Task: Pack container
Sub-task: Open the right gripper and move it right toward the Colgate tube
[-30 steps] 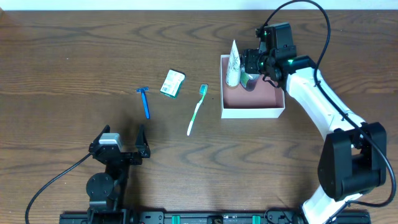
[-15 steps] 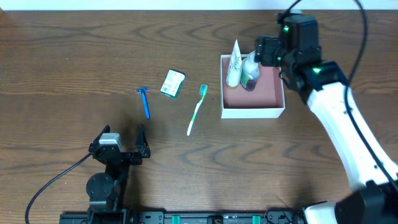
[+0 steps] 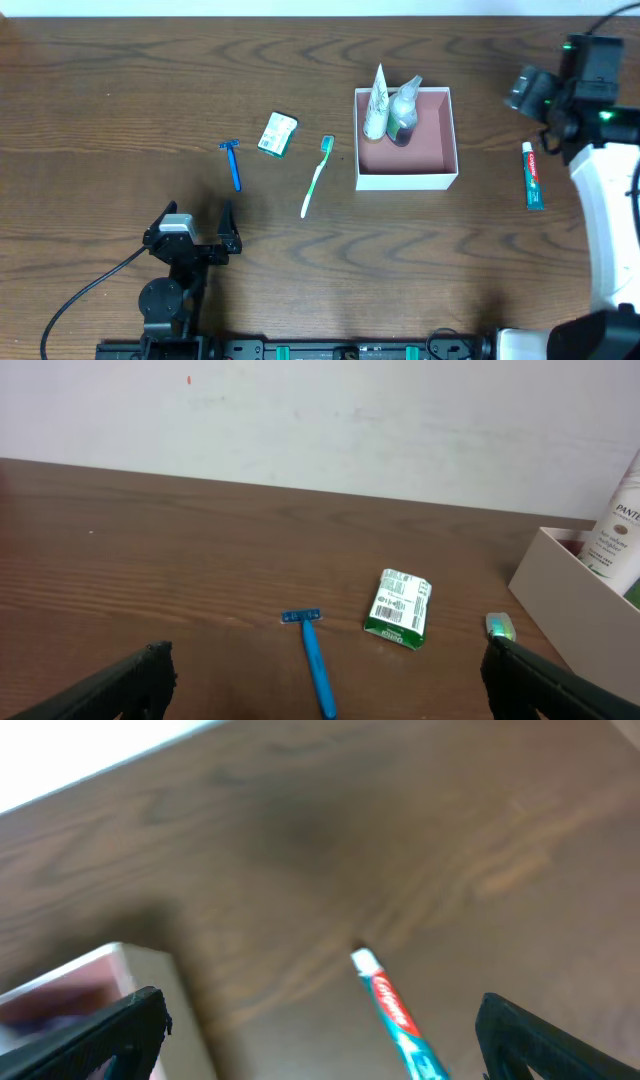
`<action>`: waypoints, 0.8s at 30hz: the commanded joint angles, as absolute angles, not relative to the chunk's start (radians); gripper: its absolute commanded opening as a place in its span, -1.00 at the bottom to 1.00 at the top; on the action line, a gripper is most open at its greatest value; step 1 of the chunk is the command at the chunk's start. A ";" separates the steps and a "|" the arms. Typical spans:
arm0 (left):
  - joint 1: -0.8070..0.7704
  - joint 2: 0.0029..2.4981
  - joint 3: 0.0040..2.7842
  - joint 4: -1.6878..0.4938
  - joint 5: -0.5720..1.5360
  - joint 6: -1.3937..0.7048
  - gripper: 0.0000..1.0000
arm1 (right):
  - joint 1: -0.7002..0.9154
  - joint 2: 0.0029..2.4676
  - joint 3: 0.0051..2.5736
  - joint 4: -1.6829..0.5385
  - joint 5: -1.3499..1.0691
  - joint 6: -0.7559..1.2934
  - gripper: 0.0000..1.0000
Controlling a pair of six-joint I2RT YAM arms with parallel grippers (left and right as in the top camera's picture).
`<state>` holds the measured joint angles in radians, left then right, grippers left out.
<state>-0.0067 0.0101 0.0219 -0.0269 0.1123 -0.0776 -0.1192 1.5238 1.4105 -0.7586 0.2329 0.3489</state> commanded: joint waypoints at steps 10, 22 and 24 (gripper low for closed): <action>-0.001 0.006 0.004 -0.059 0.120 -0.072 0.96 | -0.205 1.618 1.424 -0.865 0.197 0.339 0.98; -0.001 0.006 0.004 -0.059 0.120 -0.072 0.96 | -0.273 1.726 1.417 -0.811 0.144 0.344 0.98; -0.001 0.006 0.004 -0.059 0.120 -0.072 0.96 | -0.284 1.751 1.417 -0.819 0.145 0.344 0.99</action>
